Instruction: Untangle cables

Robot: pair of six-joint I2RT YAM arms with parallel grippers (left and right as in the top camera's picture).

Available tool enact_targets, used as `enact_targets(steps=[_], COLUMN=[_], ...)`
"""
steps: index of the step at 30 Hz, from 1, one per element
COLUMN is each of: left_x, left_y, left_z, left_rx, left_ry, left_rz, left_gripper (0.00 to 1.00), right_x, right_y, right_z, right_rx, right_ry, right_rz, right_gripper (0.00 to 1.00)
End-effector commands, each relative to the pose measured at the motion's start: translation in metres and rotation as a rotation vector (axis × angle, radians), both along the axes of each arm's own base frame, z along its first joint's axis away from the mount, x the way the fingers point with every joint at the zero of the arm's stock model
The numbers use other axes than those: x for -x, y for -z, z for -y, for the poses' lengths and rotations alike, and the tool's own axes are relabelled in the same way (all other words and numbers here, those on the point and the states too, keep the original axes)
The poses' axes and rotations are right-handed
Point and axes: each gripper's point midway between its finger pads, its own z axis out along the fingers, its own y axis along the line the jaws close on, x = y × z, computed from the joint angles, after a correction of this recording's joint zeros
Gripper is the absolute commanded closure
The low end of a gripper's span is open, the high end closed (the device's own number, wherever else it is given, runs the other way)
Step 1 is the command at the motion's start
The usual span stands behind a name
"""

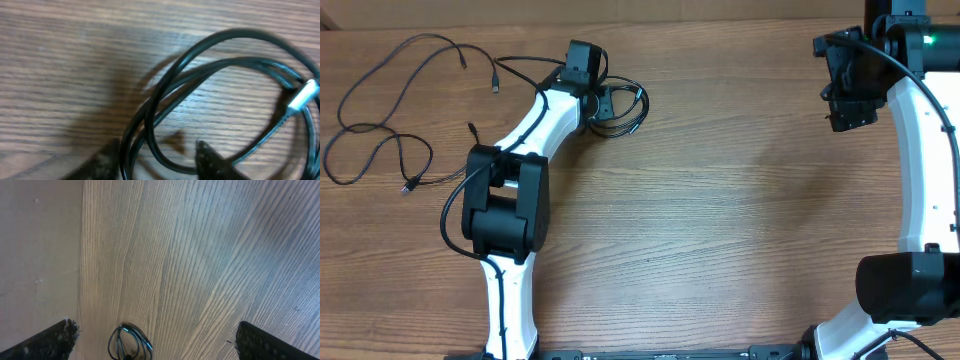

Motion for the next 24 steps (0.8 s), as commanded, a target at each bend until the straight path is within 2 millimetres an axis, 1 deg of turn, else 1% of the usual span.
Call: enact_targets(steps=[1,2,3,5,7,8,10,11,12,15,16,18,19,21,24], left_x=[-0.003,-0.004,-0.005,-0.007,-0.008,-0.007,-0.003,0.001,0.004,0.021,0.030,0.043,0.057,0.072,0.096], left_y=[0.005,0.001,-0.004,-0.021,-0.049,-0.076,-0.108,-0.130,-0.144,-0.198,-0.223,-0.254,-0.279,-0.300,-0.322], left_z=[-0.001,-0.001,-0.001,-0.001,-0.001,-0.001,-0.002,-0.004,-0.005,-0.014,-0.019,-0.027,-0.035,-0.045,-0.064], left_rx=[0.003,0.004,0.005,0.009,0.018,0.027,0.038,0.046,0.054,0.098,0.117,0.139,0.149,0.153,0.162], left_ry=[-0.029,-0.029,-0.030,-0.031,-0.030,-0.031,-0.031,-0.034,-0.040,-0.088,-0.104,-0.128,-0.139,-0.152,-0.199], left_rz=[-0.005,0.002,0.009,0.031,0.067,0.098,0.141,0.169,0.187,0.256,0.293,0.340,0.379,0.406,0.425], left_gripper=[0.89,0.96,0.96,0.96,0.96,0.96,0.96,0.96,0.96,0.96,0.96,0.96,0.96,0.96,0.96], right_x=[0.004,0.004,0.004,0.004,0.004,0.004,0.004,0.004,0.004,0.004,0.004,0.004,0.004,0.004,0.004], right_y=[-0.012,-0.012,-0.012,-0.012,-0.012,-0.012,-0.012,-0.012,-0.012,-0.012,-0.012,-0.012,-0.012,-0.012,-0.012], right_z=[0.003,0.003,0.003,0.003,0.003,0.003,0.003,0.003,0.003,0.003,0.003,0.003,0.003,0.003,0.003], right_rx=[0.015,0.015,0.015,0.015,0.015,0.015,0.015,0.015,0.015,0.015,0.015,0.015,0.015,0.015,0.015], right_ry=[0.005,0.005,0.005,0.005,0.005,0.005,0.005,0.005,0.005,0.005,0.005,0.005,0.005,0.005,0.005], right_rz=[0.032,0.032,0.032,0.032,0.032,0.032,0.032,0.032,0.032,0.032,0.032,0.032,0.032,0.032,0.032], right_gripper=[0.00,0.00,0.00,0.00,0.00,0.00,0.00,0.00,0.00,0.00,0.00,0.00,0.00,0.00,0.00])
